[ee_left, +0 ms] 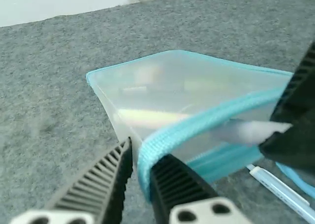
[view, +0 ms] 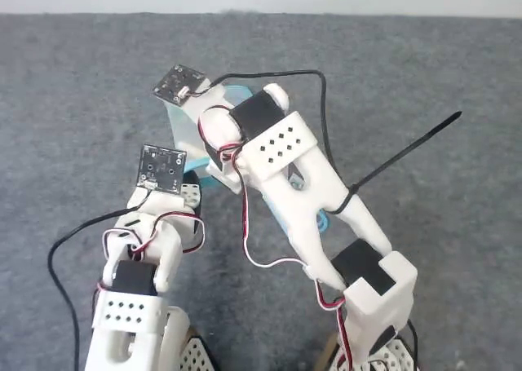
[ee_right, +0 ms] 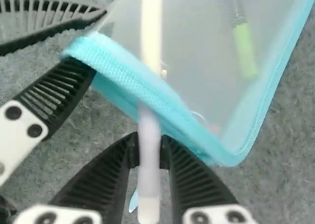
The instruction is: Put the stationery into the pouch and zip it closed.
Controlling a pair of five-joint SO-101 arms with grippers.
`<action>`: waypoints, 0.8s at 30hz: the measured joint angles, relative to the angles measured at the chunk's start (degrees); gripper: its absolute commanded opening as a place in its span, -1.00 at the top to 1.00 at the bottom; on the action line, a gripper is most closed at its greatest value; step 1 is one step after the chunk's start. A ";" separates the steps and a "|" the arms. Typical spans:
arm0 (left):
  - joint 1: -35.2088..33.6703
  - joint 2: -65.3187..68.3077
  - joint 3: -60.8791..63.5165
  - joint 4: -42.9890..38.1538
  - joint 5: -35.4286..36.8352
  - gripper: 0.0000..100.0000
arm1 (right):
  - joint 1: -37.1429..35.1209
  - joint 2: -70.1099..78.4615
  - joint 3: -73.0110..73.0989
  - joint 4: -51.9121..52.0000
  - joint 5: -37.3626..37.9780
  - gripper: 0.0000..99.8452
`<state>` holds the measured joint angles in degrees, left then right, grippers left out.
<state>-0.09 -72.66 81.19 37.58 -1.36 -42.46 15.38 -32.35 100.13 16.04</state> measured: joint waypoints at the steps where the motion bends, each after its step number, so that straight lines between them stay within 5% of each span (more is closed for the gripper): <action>1: 0.00 0.00 0.00 0.00 0.00 0.98 | 0.00 0.00 0.00 -0.18 -0.70 0.49; 9: 0.62 0.00 0.00 -0.09 0.18 0.98 | -0.53 -3.69 0.00 -3.96 -4.40 0.55; 16: -0.79 0.00 0.09 0.00 -0.09 0.98 | 10.29 -15.12 1.05 0.35 -4.31 0.55; 24: -5.89 0.00 0.09 -1.67 1.14 0.98 | 14.15 -31.47 37.01 -7.38 -2.64 0.55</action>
<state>-5.98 -72.66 81.27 35.91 -0.22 -28.31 -16.09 4.66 92.75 13.41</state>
